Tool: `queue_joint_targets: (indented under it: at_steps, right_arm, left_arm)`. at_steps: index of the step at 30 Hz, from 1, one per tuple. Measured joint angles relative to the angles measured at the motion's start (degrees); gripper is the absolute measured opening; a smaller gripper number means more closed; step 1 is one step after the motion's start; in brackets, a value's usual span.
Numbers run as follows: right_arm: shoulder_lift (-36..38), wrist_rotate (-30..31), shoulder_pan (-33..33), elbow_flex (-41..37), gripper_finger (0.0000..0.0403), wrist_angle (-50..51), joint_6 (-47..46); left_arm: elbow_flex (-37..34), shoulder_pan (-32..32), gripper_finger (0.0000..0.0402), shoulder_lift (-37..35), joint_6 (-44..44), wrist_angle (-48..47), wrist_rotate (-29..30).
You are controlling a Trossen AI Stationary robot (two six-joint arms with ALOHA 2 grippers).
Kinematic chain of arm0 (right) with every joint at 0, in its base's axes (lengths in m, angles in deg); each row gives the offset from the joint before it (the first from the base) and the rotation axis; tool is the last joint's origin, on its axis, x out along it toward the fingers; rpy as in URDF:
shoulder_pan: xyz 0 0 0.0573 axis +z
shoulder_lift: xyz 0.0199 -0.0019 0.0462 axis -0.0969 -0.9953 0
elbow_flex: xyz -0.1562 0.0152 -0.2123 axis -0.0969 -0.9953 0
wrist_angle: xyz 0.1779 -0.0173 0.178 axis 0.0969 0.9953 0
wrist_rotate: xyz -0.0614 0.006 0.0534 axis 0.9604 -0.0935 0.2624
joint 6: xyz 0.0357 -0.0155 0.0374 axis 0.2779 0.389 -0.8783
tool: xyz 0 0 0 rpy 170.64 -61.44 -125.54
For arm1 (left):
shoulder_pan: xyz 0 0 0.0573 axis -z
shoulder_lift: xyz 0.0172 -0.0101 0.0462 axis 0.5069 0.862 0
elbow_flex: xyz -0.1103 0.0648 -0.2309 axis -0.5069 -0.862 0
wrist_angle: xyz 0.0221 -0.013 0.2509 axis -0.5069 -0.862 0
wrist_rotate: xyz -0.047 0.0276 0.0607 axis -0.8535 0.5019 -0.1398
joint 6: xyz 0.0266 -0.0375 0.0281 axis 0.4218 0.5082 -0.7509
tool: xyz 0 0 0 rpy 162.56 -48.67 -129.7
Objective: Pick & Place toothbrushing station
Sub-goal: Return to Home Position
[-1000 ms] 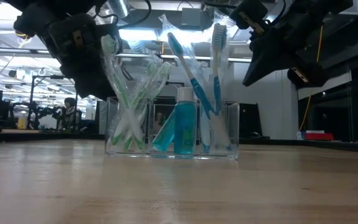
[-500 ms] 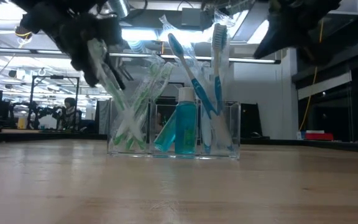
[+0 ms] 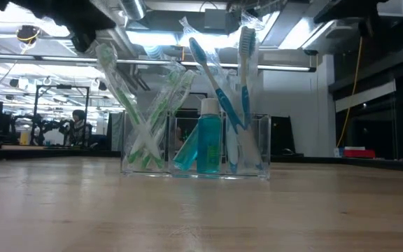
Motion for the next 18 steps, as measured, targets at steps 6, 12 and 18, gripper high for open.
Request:
queue_joint_targets:
  at_steps: [6,12,18]
  right_arm:
    - [4.85,-0.42,2.02,0.00,0.0000,-3.41,9.29]
    - [8.16,1.66,3.20,0.00,0.0000,-5.46,14.37]
    - [9.49,1.62,3.46,-0.02,0.0000,-5.31,14.97]
  left_arm:
    - [-0.02,0.05,0.0002,-9.87,0.98,1.94,1.79]
    - [-1.67,0.04,0.0003,-19.06,0.23,4.28,7.87]
    - [-12.94,0.11,0.0001,-24.77,2.95,16.35,7.17]
